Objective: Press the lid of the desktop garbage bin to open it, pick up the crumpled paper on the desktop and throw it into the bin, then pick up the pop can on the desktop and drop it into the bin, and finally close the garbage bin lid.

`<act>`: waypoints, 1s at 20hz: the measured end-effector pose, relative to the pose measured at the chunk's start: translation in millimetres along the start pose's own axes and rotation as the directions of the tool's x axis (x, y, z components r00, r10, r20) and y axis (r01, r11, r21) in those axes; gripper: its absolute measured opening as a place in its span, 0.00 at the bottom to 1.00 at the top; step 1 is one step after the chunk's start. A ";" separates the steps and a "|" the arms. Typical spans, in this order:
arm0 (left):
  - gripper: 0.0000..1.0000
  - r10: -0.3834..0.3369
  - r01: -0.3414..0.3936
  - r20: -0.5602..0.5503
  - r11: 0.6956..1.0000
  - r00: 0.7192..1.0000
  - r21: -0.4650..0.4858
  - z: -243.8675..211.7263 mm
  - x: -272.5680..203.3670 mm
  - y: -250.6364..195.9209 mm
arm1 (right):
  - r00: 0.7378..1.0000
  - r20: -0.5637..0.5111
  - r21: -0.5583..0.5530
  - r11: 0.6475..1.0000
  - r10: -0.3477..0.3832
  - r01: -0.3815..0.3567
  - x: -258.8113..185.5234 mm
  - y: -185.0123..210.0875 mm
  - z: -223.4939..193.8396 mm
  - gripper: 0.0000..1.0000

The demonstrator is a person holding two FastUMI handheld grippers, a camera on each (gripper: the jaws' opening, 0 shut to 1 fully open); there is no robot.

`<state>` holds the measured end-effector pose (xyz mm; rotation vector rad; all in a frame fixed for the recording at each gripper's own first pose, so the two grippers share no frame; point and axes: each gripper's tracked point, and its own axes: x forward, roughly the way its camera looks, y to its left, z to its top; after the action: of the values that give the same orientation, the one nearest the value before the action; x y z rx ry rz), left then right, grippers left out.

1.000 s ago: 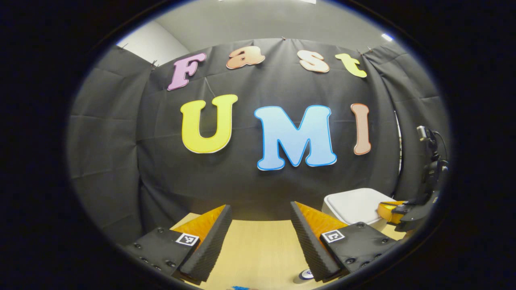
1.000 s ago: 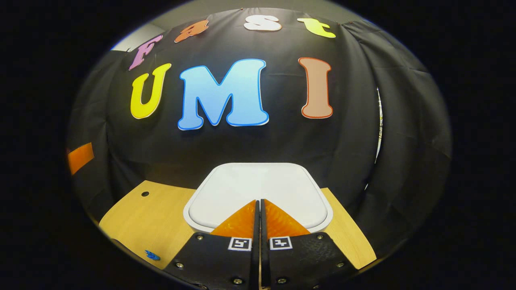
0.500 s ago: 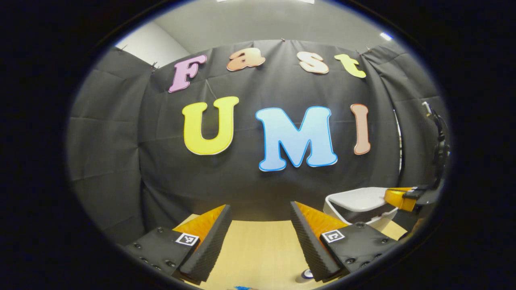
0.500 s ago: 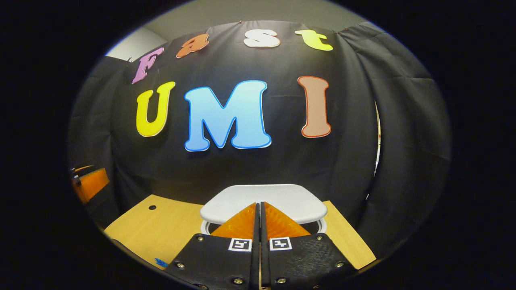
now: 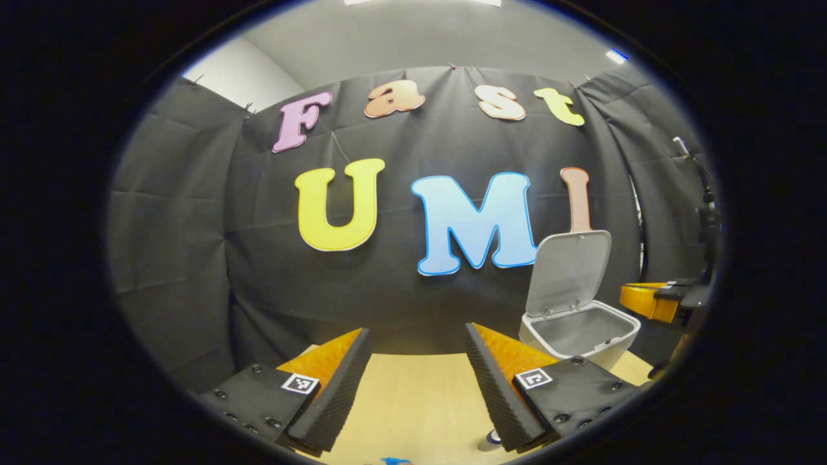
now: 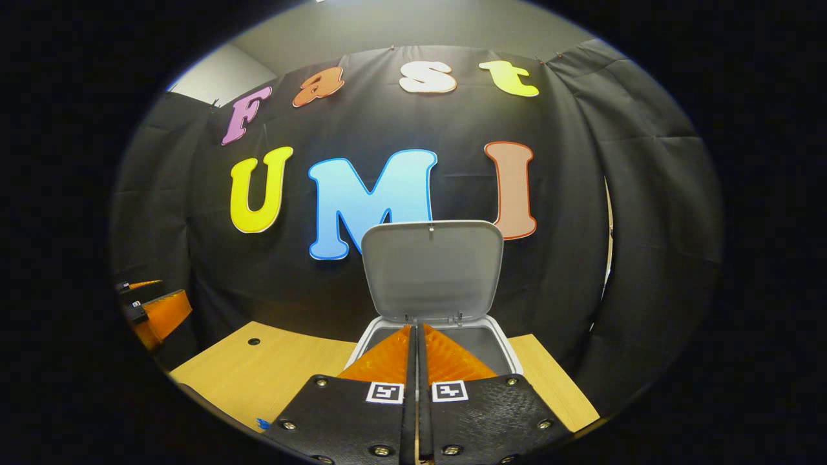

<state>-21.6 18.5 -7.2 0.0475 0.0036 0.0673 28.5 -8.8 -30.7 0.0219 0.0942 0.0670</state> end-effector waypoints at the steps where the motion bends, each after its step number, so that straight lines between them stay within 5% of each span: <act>1: 0.95 -0.001 0.001 0.000 1.000 1.000 0.001 -0.6 -1.2 -0.2 | 1.000 0.002 0.000 1.000 -0.001 0.001 -1.2 0.8 0.9 0.02; 20: 0.94 -0.028 0.028 -0.008 1.000 1.000 -0.009 -7.4 -10.5 -2.1 | 1.000 0.028 0.007 1.000 -0.007 0.007 -19.5 4.6 17.0 0.02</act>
<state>-31.9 16.1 -14.7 0.0381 0.0123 0.0397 10.5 -5.9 -11.9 0.0296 0.0669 0.0597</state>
